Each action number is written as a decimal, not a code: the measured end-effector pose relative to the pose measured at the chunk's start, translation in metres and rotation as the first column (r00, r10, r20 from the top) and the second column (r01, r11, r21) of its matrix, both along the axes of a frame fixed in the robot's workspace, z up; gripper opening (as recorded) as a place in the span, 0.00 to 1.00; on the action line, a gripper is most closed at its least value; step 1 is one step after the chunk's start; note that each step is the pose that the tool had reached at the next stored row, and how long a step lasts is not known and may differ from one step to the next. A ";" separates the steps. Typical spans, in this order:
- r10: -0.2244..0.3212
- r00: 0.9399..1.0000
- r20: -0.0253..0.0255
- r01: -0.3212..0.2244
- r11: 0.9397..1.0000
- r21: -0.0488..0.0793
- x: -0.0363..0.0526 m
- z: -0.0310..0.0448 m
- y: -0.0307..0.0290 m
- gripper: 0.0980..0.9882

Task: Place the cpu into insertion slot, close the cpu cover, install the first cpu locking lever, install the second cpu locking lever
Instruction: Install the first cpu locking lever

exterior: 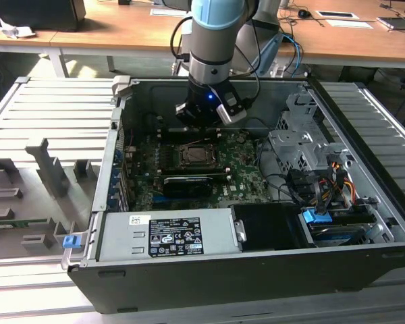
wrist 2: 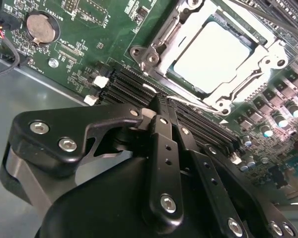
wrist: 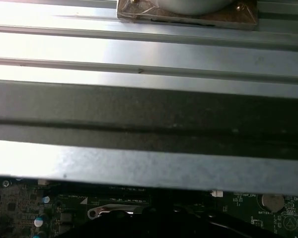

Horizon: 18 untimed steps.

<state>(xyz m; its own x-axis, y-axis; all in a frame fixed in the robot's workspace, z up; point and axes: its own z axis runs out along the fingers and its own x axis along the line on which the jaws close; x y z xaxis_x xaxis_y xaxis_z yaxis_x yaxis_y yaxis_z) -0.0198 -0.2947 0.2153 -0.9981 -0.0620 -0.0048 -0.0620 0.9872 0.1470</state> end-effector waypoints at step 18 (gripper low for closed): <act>0.000 1.000 0.000 0.000 1.000 0.000 0.0034 -0.0074 -0.0003 0.01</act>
<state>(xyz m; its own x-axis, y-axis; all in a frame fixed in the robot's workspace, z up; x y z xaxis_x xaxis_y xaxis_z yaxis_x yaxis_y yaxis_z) -0.0164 -0.2950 0.2080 -0.9981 -0.0619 -0.0048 -0.0620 0.9872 0.1469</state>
